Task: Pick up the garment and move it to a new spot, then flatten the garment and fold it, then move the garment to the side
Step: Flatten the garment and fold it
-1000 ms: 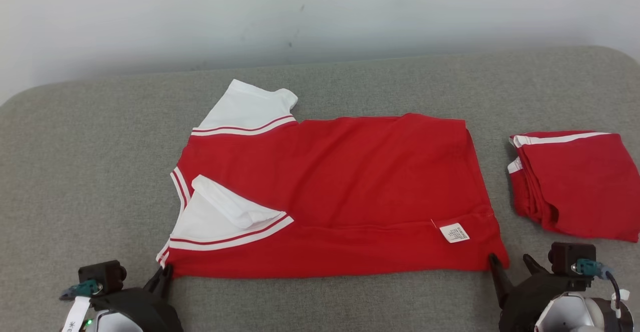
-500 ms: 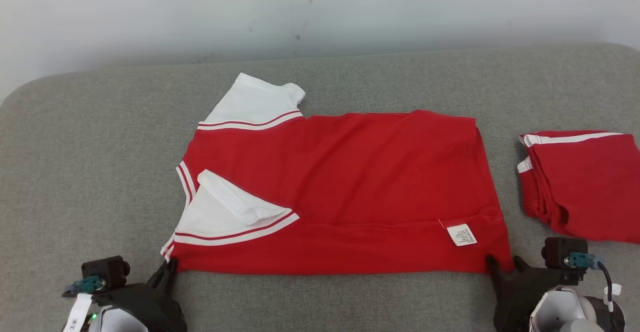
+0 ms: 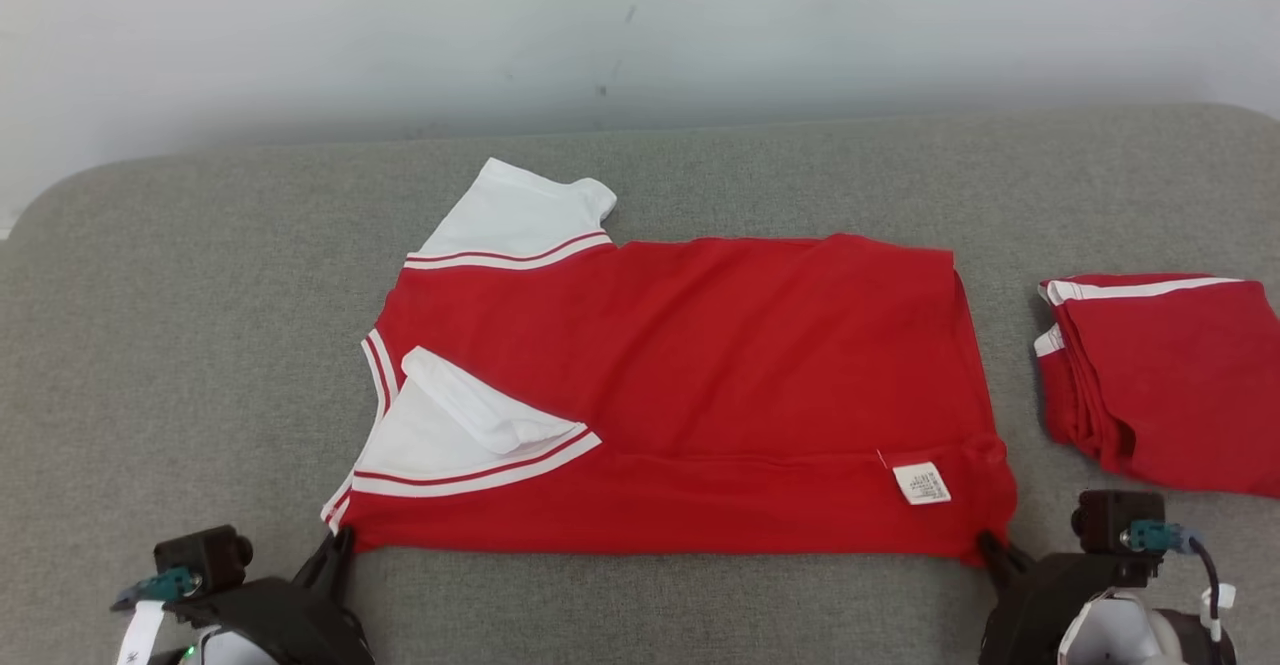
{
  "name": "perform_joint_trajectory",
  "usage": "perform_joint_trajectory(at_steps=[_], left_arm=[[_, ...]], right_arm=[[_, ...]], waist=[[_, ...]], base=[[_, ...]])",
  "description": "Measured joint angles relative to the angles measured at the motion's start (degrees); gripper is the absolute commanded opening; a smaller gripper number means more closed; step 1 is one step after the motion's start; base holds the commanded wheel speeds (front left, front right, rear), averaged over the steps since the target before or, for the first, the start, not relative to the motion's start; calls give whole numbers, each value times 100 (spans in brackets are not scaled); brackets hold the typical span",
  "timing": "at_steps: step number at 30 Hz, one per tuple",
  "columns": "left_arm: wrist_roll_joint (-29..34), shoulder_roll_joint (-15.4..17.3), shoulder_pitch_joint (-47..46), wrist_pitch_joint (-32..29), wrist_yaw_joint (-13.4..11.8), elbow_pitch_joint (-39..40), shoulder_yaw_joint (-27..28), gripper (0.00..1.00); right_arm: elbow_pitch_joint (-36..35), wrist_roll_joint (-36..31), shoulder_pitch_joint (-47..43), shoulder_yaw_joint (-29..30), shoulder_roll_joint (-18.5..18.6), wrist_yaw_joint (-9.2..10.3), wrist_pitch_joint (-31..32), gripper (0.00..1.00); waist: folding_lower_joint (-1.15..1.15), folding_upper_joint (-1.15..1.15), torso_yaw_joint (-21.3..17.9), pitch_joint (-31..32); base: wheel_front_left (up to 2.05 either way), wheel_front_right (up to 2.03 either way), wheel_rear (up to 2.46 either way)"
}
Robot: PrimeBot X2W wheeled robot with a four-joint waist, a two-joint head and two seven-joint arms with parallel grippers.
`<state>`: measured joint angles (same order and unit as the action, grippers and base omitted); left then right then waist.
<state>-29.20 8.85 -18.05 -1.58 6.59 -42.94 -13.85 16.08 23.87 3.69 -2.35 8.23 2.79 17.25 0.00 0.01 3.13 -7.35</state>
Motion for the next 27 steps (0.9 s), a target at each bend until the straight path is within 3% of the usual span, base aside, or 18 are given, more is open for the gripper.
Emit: perform_joint_trajectory(at_steps=[5, 14, 22, 27], left_arm=[[-313, 12, 319, -69, 51, 301, 31, 0], [-943, 36, 1118, -302, 56, 1308, -42, 0], [-1301, 606, 1970, -600, 56, 2468, 56, 0], [-1445, 776, 2395, -838, 56, 2991, 116, 0]], right_arm=[[-359, 34, -249, -93, 41, -176, 152, 0], [-1071, 140, -832, 29, 252, -227, 402, 0], [-1811, 280, -1391, 205, 457, -168, 808, 0], [-2202, 402, -1792, 230, 485, -118, 1115, 0]], waist=[[0, 0, -14, 92], [0, 0, 39, 205], [0, 0, 158, 246], [0, 0, 185, 214]], base=[[0, 0, 0], [0, 0, 0], [0, 0, 0], [0, 0, 0]])
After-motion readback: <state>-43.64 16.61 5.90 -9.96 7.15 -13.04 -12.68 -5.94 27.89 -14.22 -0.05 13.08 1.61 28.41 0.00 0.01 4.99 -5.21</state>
